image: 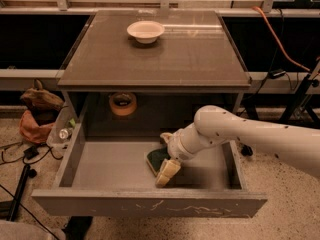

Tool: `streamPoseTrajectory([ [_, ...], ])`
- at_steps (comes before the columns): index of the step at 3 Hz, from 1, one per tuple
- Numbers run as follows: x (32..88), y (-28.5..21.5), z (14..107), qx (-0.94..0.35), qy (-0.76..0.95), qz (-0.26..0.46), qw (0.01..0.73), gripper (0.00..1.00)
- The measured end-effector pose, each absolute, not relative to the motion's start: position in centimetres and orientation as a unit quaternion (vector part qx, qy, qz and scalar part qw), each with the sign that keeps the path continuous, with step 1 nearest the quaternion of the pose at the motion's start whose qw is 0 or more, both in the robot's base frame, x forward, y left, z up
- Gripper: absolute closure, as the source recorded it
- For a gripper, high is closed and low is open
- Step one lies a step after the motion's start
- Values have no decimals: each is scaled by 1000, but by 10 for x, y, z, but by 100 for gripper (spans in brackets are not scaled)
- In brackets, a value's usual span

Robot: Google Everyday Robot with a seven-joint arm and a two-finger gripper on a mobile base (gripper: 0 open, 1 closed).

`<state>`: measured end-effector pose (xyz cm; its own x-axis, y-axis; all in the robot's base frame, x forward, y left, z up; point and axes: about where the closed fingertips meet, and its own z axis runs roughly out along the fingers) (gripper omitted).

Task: Pick sponge from top drawer and place on counter

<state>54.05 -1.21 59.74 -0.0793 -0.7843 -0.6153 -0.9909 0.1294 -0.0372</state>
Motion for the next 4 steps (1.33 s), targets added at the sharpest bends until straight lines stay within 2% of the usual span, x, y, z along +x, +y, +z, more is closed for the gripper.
streamPoseTrajectory([
  [1,536,-16,593,-630,706,207,248,19],
  [4,536,-16,596,-630,706,207,248,88],
])
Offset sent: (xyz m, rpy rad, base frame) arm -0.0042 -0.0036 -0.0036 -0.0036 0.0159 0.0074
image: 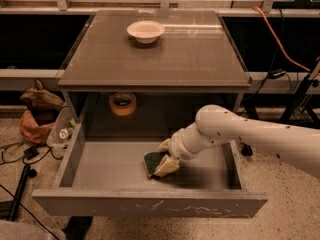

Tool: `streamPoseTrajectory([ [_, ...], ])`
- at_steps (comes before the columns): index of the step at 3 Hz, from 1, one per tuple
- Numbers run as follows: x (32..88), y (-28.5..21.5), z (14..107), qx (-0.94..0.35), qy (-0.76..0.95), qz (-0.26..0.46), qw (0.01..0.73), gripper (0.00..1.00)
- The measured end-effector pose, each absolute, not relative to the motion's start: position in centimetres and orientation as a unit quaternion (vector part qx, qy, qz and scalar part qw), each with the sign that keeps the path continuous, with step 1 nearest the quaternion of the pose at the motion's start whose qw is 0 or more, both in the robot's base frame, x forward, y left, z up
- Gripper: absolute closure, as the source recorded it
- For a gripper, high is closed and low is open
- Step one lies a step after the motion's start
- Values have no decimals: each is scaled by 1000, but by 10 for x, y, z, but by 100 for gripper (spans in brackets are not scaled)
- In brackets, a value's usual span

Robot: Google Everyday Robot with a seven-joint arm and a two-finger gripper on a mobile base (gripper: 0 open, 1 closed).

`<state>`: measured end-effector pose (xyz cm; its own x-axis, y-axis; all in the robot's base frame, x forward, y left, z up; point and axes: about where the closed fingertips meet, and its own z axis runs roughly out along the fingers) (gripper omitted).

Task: Pick sponge from top drawer and place on counter

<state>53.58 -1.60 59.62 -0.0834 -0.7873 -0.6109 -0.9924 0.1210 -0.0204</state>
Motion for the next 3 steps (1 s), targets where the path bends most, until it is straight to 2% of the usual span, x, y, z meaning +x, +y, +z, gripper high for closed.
streamPoseTrajectory([
  [1,551,-32,685,-630,693,186,298,100],
  [2,574,-52,800,-634,674,132,355,100],
  [3,581,-51,816,-633,669,126,368,100],
])
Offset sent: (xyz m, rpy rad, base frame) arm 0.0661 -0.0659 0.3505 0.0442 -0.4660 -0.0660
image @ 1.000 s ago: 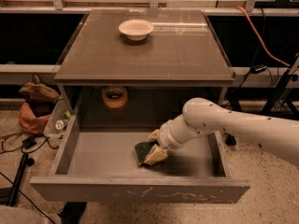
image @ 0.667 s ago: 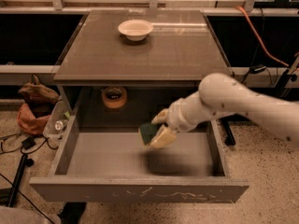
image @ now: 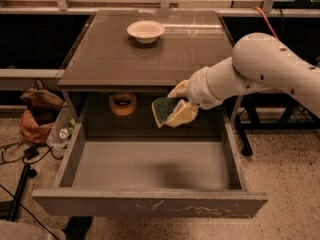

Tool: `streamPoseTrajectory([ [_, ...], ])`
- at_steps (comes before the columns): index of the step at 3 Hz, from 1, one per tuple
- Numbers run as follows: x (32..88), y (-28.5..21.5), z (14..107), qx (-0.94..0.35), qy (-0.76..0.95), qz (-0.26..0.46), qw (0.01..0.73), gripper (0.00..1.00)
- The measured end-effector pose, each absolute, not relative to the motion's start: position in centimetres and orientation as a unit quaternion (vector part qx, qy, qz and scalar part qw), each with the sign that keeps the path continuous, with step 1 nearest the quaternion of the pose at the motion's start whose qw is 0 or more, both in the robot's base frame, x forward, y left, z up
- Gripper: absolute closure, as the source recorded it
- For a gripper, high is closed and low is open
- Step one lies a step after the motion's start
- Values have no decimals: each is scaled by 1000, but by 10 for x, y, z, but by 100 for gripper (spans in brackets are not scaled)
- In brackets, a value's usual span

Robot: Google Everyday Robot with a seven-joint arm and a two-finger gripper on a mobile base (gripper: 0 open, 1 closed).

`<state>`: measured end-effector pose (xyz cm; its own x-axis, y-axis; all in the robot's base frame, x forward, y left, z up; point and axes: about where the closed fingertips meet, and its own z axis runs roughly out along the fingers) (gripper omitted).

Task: Pick sponge from top drawer and place on counter

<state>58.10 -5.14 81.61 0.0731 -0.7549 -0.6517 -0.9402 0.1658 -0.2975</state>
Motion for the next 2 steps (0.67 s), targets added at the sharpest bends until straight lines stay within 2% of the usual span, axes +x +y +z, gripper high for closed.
streamPoseTrajectory([
  [2,589,-51,824,-635,666,112,375,100],
])
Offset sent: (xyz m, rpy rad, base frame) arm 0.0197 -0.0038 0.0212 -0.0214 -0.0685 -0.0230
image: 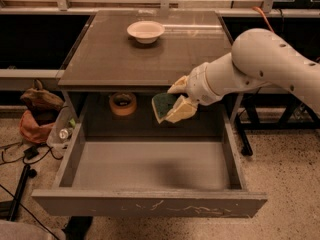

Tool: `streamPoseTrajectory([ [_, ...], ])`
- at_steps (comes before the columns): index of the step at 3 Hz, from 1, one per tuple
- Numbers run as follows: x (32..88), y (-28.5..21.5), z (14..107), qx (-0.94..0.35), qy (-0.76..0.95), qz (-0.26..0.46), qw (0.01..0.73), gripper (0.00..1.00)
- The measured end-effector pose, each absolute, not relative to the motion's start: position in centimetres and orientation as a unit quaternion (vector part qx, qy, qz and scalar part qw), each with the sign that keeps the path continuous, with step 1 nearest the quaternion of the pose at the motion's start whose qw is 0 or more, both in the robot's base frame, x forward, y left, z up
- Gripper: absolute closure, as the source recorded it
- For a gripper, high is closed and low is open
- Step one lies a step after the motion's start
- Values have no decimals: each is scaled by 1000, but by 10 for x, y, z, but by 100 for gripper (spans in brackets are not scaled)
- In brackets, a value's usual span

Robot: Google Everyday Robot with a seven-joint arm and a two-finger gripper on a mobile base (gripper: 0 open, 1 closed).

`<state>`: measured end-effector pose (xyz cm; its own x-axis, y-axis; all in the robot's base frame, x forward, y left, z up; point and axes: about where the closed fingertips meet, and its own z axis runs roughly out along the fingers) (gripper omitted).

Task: Pick sponge from top drawer and place on counter

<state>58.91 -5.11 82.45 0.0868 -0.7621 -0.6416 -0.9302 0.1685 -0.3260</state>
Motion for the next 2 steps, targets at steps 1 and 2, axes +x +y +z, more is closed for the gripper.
streamPoseTrajectory([
  [1,623,-53,854,-645,655,73,387,100],
  [2,669,-59,877,-647,653,42,392,100],
])
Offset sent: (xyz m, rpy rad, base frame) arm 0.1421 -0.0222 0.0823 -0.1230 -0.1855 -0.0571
